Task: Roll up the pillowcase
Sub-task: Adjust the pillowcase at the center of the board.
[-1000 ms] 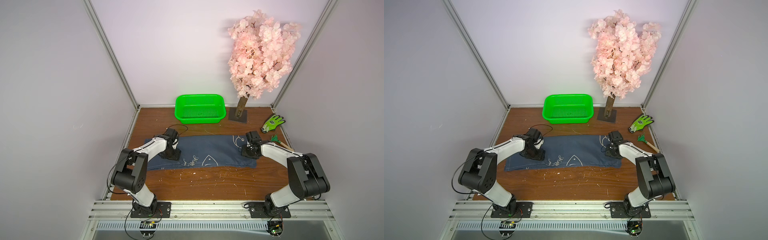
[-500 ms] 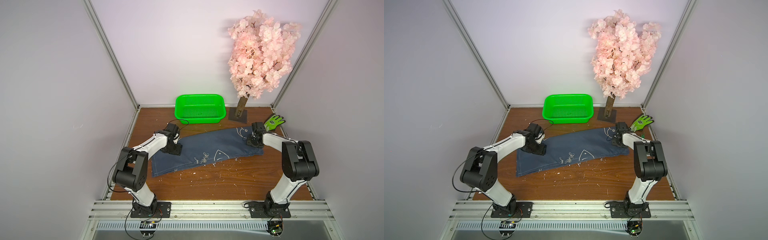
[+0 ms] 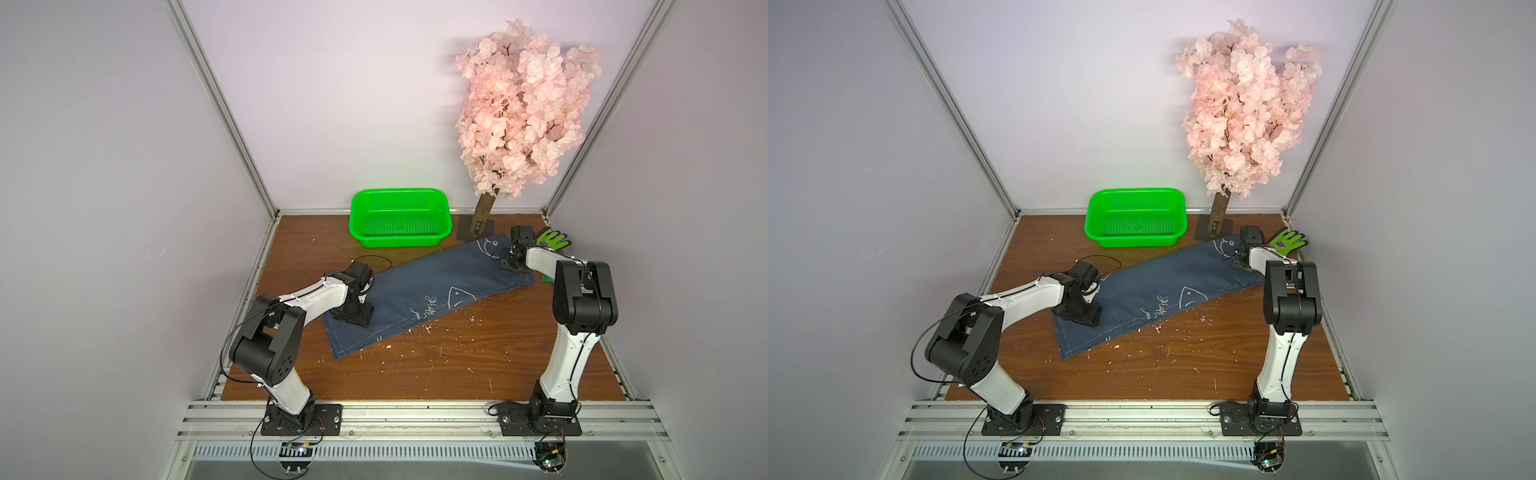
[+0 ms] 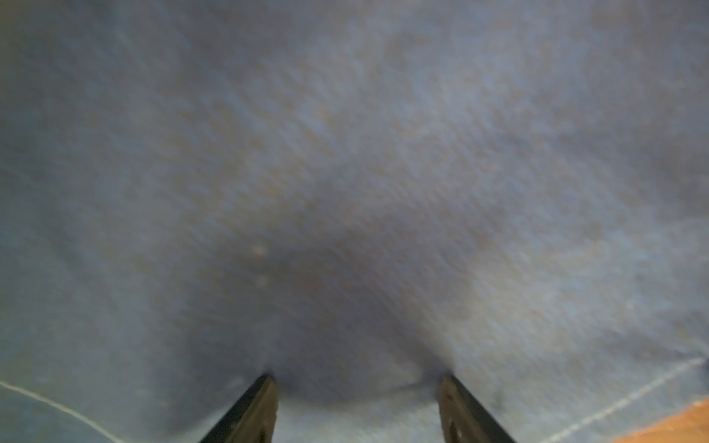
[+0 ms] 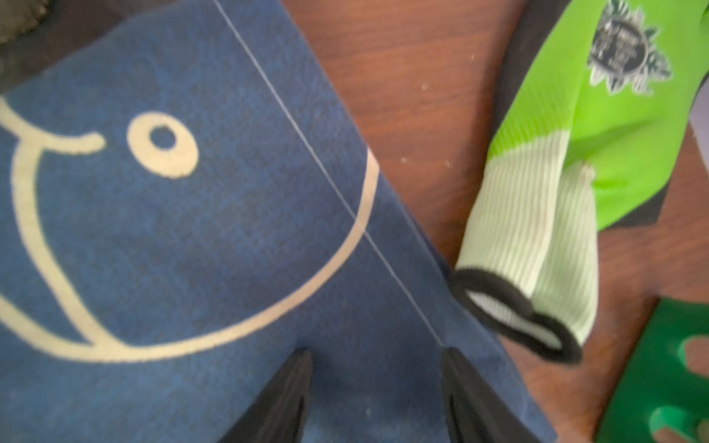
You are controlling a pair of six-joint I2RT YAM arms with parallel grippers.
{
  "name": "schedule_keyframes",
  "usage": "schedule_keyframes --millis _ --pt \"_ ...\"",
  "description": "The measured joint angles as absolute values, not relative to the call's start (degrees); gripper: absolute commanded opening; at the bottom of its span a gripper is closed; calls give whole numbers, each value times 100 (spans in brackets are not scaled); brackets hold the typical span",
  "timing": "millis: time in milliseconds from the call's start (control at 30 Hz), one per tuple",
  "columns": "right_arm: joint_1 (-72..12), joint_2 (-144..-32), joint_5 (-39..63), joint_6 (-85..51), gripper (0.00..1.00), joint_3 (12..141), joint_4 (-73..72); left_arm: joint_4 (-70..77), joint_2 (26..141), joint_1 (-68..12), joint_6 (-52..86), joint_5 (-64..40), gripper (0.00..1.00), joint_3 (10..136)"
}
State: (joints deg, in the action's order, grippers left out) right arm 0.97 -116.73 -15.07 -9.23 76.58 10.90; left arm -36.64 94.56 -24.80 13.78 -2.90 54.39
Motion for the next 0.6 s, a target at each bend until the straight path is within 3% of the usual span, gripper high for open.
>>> schedule_keyframes --millis 267,433,600 --pt "91 -11437 -1173 -462 80 7454 943 -3894 9380 -2327 1509 -235 72 5813" --pt "-279 -10344 -829 -165 88 6768 849 -3861 9085 -1295 1496 -336 75 5981" --pt "-1356 -9102 -537 -54 93 6235 692 -3780 8923 -126 1411 -663 77 5894"
